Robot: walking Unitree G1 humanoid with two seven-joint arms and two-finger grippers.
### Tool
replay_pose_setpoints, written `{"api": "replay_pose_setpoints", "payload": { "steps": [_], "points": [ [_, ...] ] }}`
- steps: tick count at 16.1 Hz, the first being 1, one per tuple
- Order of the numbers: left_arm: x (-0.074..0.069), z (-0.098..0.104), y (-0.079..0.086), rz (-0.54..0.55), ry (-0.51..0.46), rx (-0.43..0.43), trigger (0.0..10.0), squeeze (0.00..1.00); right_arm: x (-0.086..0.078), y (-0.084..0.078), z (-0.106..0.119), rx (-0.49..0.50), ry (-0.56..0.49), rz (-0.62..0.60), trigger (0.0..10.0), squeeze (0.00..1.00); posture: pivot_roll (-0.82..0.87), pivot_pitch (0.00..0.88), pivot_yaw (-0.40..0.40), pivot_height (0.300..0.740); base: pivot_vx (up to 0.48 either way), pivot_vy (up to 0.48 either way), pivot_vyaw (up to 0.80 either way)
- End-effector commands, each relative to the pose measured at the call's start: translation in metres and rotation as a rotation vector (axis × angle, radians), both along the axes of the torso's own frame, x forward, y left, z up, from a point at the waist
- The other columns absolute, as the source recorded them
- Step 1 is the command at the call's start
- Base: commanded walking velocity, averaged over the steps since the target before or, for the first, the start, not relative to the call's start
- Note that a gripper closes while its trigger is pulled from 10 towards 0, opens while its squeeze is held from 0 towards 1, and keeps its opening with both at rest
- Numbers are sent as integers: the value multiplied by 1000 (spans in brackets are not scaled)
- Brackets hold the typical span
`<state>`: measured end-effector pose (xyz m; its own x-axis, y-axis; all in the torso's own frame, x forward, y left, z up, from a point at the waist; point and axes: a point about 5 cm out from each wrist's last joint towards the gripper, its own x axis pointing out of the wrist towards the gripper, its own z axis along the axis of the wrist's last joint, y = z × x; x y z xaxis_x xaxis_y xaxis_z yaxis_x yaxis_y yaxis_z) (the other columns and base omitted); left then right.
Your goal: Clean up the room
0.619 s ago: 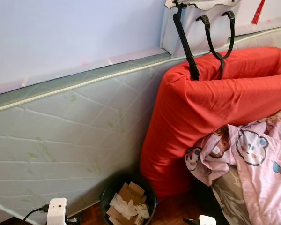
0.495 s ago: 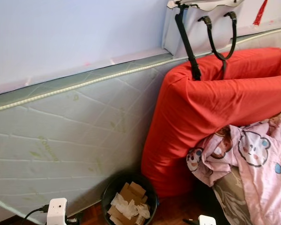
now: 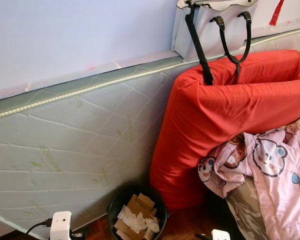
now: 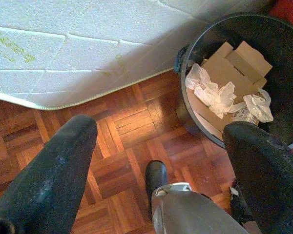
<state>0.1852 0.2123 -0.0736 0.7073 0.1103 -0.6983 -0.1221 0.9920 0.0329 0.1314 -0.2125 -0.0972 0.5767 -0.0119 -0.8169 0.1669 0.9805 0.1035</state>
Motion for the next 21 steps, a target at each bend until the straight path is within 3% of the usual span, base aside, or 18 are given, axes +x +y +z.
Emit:
{"api": "replay_pose_setpoints", "payload": {
  "steps": [1, 21],
  "points": [
    [-4, -3, 0, 8, 25, 0, 10000, 0, -2, -2, 0, -3, 4, 1, 10000, 0, -19, 0, -36, 738, 0, 0, 0],
    [-5, -3, 1, -3, 26, 2, 10000, 0, -2, -2, 0, 7, 2, 10, 10000, 0, -17, 0, -36, 738, 0, 0, 0]
  ]
}}
